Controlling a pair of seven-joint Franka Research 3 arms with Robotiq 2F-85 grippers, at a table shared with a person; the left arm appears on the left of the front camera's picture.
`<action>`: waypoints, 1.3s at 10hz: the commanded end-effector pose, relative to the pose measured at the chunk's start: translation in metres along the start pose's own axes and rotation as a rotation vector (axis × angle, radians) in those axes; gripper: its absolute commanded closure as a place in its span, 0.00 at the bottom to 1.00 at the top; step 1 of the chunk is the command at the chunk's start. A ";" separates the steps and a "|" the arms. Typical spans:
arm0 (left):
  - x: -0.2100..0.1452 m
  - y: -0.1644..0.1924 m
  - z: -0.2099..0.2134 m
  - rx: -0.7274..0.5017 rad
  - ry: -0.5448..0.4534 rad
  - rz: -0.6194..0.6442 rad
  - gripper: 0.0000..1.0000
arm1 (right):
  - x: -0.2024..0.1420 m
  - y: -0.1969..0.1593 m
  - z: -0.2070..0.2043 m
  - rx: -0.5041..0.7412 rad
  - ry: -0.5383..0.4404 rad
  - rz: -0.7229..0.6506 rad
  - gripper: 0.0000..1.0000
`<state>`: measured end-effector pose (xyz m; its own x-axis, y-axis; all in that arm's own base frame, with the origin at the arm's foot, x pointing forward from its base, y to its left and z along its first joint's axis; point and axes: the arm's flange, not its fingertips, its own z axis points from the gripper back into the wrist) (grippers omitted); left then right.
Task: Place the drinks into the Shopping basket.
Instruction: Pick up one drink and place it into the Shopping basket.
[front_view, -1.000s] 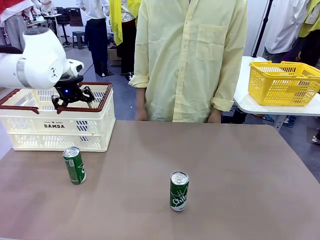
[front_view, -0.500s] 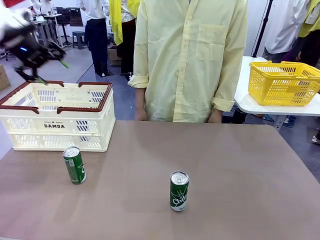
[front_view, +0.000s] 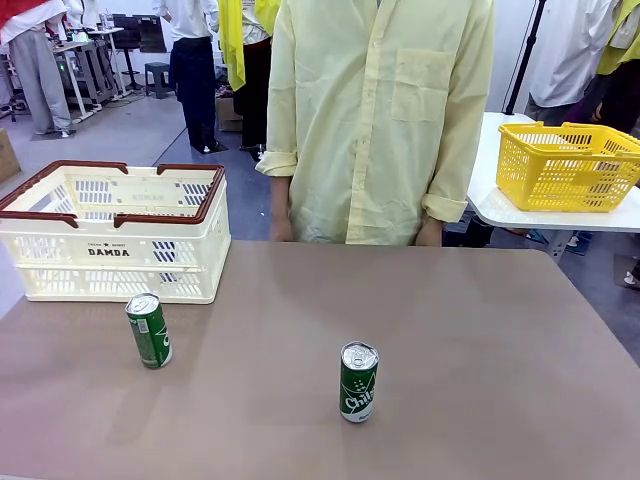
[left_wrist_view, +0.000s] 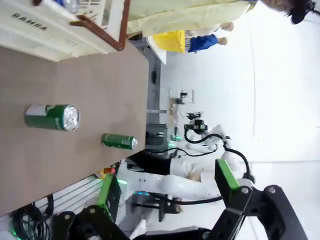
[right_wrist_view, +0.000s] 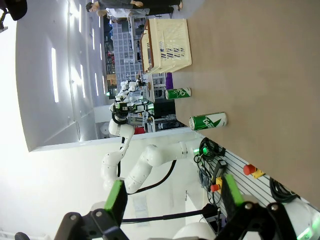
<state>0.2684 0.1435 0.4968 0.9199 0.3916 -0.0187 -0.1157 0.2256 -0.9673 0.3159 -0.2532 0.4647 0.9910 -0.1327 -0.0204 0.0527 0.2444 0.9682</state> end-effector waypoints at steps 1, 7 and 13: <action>0.022 0.022 -0.015 0.056 0.050 0.039 0.00 | -0.002 0.005 0.001 -0.010 0.011 -0.014 0.00; 0.005 0.021 0.004 0.000 0.021 0.039 0.00 | -0.002 0.005 0.001 -0.010 0.011 -0.014 0.00; -0.004 -0.015 -0.018 0.035 0.044 0.044 0.00 | -0.002 0.005 0.001 -0.010 0.011 -0.014 0.00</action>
<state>0.2711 0.1449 0.4830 0.9253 0.3719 -0.0743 -0.1713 0.2352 -0.9567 0.3159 -0.2532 0.4648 0.9910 -0.1326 -0.0204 0.0526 0.2444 0.9682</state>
